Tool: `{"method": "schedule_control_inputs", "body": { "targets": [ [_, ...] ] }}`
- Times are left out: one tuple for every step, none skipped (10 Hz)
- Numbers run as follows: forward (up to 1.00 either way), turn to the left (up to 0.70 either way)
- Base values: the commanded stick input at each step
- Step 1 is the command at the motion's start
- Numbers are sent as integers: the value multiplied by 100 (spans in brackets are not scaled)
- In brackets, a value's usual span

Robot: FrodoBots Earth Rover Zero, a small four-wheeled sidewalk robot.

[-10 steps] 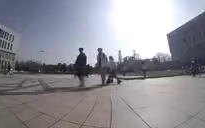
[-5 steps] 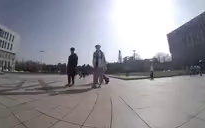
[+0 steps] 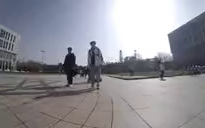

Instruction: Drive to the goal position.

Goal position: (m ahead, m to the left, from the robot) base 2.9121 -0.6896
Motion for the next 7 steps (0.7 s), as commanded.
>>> {"method": "schedule_control_inputs", "body": {
  "targets": [
    [0, 50],
    [0, 50],
    [0, 50],
    [0, 50],
    [0, 50],
    [0, 50],
    [0, 44]
  ]
}}
